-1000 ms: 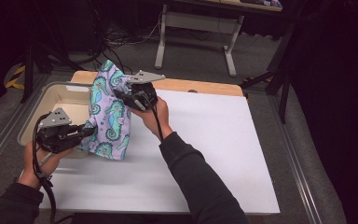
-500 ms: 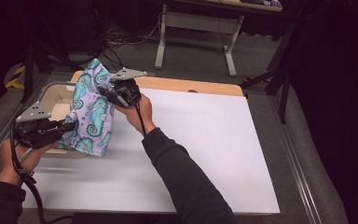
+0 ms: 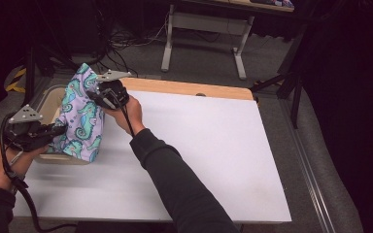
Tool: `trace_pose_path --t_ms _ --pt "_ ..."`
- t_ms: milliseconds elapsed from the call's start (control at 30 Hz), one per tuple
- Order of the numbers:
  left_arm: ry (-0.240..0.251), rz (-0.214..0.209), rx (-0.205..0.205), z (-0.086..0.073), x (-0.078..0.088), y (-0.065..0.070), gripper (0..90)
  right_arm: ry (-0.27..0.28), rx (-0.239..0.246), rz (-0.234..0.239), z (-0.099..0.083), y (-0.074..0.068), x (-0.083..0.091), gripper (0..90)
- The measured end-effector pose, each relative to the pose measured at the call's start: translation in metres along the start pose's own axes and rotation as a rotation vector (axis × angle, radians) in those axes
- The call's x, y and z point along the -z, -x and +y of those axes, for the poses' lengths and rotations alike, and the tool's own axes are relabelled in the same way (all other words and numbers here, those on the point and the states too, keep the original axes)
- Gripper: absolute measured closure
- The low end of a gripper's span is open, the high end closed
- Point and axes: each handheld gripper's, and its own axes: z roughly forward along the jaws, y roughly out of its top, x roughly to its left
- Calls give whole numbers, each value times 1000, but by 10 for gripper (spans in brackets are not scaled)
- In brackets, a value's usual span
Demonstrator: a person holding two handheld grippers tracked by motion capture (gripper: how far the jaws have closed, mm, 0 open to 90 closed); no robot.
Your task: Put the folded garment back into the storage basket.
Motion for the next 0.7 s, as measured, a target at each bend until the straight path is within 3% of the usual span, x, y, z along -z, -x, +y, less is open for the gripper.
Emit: trace_pose_path --t_ms 367,433,700 --pt "-91 55 14 -5 -13 -19 784 -68 -17 -5 -11 3 -37 788" --pt "-107 50 28 -7 -15 -19 784 -87 -14 -9 -15 4 -42 787" --pt "-138 67 -4 -13 -23 -17 783 -130 -19 -6 -24 5 -52 782"
